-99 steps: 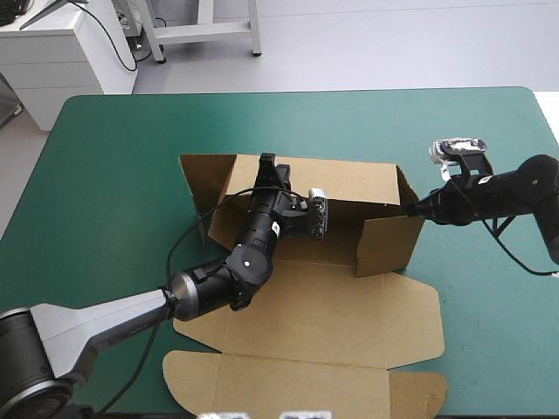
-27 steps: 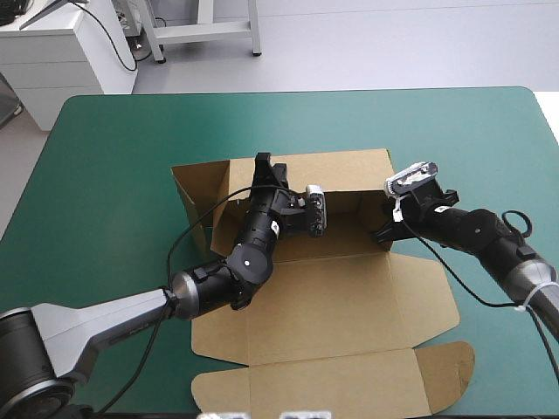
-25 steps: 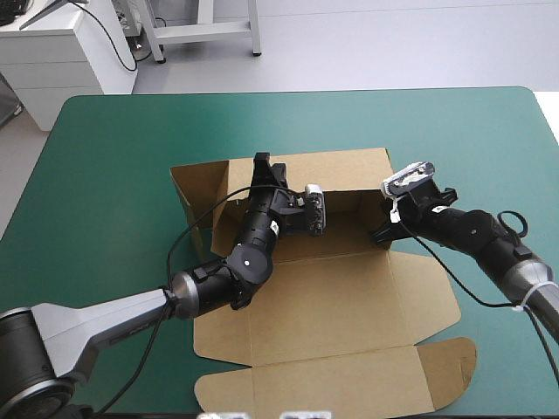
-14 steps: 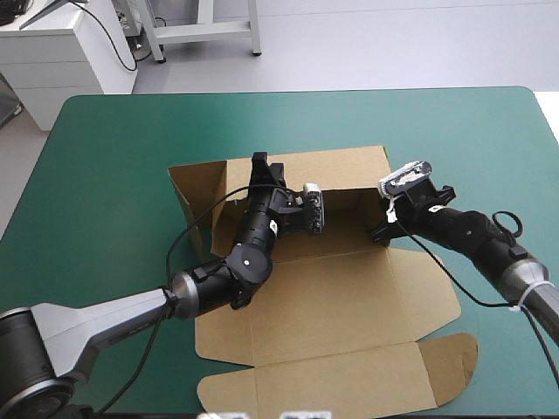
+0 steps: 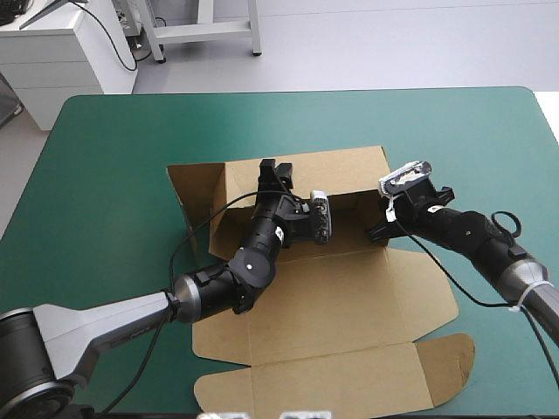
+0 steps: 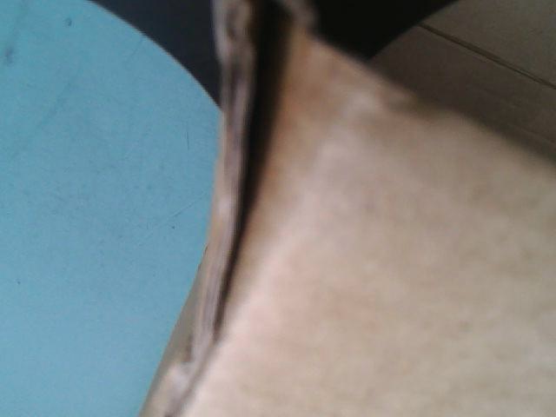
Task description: Fold the box
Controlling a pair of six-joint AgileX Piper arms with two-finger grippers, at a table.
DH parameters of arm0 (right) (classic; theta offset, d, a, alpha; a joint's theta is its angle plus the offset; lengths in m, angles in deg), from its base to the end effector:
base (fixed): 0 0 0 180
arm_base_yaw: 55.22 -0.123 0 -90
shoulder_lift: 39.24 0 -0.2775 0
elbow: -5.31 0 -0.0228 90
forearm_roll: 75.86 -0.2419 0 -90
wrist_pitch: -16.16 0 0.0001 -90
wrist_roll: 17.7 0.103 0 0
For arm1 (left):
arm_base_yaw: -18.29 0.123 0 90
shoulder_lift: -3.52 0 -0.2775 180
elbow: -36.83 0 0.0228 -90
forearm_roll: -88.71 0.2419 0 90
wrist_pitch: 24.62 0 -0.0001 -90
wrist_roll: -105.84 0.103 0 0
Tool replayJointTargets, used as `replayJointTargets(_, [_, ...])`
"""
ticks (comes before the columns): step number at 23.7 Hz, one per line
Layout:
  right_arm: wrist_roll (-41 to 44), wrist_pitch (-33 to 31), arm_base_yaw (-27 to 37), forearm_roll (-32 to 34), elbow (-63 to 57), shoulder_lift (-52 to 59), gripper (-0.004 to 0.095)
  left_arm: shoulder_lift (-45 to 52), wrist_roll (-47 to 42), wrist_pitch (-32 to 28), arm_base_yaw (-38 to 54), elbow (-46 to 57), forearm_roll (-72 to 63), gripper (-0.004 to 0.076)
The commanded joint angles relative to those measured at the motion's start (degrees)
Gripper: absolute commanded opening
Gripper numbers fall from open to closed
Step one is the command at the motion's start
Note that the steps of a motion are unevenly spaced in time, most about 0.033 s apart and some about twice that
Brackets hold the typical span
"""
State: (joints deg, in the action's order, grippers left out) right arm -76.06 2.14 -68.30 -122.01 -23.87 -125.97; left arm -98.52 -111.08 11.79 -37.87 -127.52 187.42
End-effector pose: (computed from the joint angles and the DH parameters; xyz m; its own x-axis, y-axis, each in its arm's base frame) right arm 0.2823 0.0841 0.2556 -0.4723 -0.3384 -0.8139 -0.4803 0.8730 -0.0843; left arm 0.2509 -0.2656 0.2719 0.2414 0.9454 -0.2190 0.3440 0.1277 0.9303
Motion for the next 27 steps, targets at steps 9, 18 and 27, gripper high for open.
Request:
replayJointTargets(9, [6.70, -1.37, -0.56, 6.79, 1.69, 1.60, 0.0001, 3.45, -2.59, 8.36, -13.02, -1.25, 3.41, 0.0307])
replayJointTargets(18, [10.36, -2.64, -0.56, 8.11, 3.50, 1.60, 0.0002, 7.81, -2.46, 17.21, -23.88, -1.25, -2.21, 0.0168])
replayJointTargets(27, [42.20, -20.89, -0.56, 36.30, 18.18, 1.60, 0.0003, 26.31, -2.31, 16.82, -11.26, -8.37, -9.27, 0.0013])
